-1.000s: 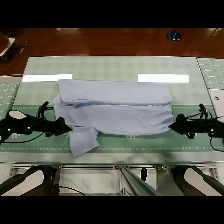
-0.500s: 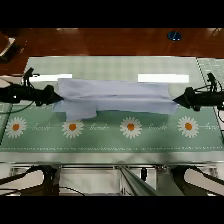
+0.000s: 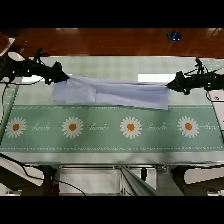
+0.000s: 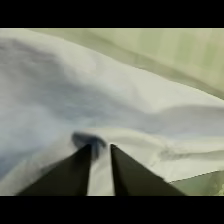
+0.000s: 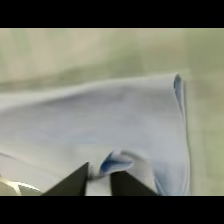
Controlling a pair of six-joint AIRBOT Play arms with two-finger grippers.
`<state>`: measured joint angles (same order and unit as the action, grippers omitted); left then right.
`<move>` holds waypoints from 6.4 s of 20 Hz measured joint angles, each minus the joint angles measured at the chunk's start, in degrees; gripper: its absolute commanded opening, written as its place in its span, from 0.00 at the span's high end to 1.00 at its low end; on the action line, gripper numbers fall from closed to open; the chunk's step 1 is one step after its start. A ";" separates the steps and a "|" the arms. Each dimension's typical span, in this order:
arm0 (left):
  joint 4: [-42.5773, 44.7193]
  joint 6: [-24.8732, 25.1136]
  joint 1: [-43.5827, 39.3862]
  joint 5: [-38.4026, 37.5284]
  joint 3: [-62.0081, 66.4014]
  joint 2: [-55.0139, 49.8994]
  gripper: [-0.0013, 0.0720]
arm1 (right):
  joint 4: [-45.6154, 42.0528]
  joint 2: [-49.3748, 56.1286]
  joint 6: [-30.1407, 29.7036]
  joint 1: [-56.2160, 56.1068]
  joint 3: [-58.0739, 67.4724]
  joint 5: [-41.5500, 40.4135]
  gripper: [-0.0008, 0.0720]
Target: Fold the shirts.
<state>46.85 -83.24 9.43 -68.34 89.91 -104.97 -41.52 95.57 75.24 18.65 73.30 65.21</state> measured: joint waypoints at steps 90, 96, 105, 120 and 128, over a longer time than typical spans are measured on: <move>12.44 -6.03 -6.99 17.42 -66.60 74.23 0.96 | -49.18 -45.86 34.62 -26.25 -16.96 3.61 0.43; 12.09 -5.86 -7.28 18.29 -66.62 73.42 0.96 | -19.78 -54.47 36.79 -24.72 -49.66 -20.11 0.43; 10.43 -5.90 -7.54 20.09 -66.60 70.75 0.96 | 11.41 -30.27 9.92 -24.50 -48.41 -22.80 0.43; 9.46 -5.97 -8.48 21.51 -66.60 68.63 0.96 | 11.23 -11.06 -0.85 -31.12 -4.74 -2.91 0.97; 9.44 -5.97 -8.48 21.33 -66.60 68.63 0.96 | -4.87 -10.84 13.55 -20.81 27.67 14.78 0.97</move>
<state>56.29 -89.21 0.95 -47.00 23.31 -36.34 -46.39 84.73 88.79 -2.15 100.97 79.99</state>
